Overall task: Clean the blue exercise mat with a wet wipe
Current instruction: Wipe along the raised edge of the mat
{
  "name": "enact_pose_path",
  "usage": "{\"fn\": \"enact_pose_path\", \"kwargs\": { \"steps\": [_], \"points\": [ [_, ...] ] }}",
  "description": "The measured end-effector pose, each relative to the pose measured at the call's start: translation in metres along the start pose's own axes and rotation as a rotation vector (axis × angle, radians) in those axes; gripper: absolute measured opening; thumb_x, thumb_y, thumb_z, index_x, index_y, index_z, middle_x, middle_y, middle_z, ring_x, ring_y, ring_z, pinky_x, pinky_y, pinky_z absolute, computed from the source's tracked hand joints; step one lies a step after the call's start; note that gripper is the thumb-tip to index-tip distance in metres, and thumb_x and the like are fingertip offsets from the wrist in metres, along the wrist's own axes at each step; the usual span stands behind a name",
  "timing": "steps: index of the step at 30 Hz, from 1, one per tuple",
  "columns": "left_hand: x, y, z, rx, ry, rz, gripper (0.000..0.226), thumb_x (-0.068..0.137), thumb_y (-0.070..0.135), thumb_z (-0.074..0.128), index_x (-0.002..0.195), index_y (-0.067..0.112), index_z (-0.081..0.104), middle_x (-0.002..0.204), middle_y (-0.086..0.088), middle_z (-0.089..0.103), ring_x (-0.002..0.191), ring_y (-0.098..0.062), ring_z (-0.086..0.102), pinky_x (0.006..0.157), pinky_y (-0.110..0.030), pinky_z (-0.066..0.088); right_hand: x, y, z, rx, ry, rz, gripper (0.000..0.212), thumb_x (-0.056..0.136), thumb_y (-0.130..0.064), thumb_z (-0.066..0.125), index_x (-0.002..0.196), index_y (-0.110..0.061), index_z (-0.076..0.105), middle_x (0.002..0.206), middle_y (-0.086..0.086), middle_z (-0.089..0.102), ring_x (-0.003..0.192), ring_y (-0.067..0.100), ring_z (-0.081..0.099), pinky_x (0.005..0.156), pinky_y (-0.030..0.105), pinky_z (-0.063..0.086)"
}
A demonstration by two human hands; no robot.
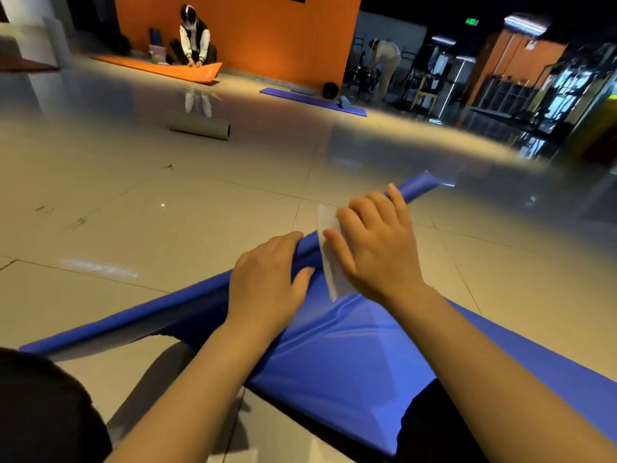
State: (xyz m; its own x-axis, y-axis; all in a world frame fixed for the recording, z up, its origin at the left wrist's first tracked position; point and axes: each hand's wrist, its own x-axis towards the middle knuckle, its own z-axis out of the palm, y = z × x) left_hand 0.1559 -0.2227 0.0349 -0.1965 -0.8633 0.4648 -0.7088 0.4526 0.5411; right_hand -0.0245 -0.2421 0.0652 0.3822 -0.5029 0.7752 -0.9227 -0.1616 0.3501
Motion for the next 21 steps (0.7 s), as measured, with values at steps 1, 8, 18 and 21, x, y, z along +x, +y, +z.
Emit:
{"fn": "enact_pose_path", "kwargs": {
  "steps": [1,8,18,21],
  "points": [
    [0.002,0.003,0.007,-0.014,0.041,0.035,0.037,0.088,0.022,0.07,0.124,0.02,0.063,0.108,0.001,0.07,0.093,-0.027,0.065,0.072,-0.035,0.046,-0.002,0.001,0.0,-0.012,-0.007,-0.065,0.046,0.102,-0.041,0.034,0.086,-0.01,0.062,0.09,0.007,0.061,0.097,0.031,0.058,0.115,0.05,0.022],
    [-0.027,-0.022,0.01,-0.036,0.121,0.073,0.043,0.086,0.045,0.048,0.119,0.026,0.067,0.104,0.011,0.072,0.088,-0.018,0.07,0.067,-0.035,0.055,0.002,0.083,-0.016,-0.152,0.089,0.101,0.054,0.106,-0.03,0.02,0.08,-0.007,0.061,0.093,0.011,0.064,0.112,0.034,0.059,0.119,0.049,0.014],
    [-0.05,-0.013,0.014,-0.008,0.178,-0.037,0.036,0.082,0.028,0.069,0.118,0.021,0.071,0.101,0.008,0.074,0.084,-0.019,0.072,0.062,-0.032,0.054,-0.009,0.025,-0.012,0.053,0.128,0.047,0.051,0.105,-0.028,0.027,0.11,0.0,0.07,0.117,0.016,0.067,0.127,0.034,0.046,0.117,0.05,0.019],
    [-0.057,-0.016,0.017,-0.024,0.178,-0.053,0.041,0.08,0.017,0.081,0.12,0.018,0.07,0.101,0.004,0.075,0.083,-0.021,0.072,0.064,-0.034,0.055,-0.016,0.001,-0.013,0.069,0.063,-0.056,0.049,0.104,-0.03,0.03,0.109,-0.004,0.071,0.11,0.011,0.07,0.115,0.03,0.057,0.115,0.043,0.026]
  ]
}}
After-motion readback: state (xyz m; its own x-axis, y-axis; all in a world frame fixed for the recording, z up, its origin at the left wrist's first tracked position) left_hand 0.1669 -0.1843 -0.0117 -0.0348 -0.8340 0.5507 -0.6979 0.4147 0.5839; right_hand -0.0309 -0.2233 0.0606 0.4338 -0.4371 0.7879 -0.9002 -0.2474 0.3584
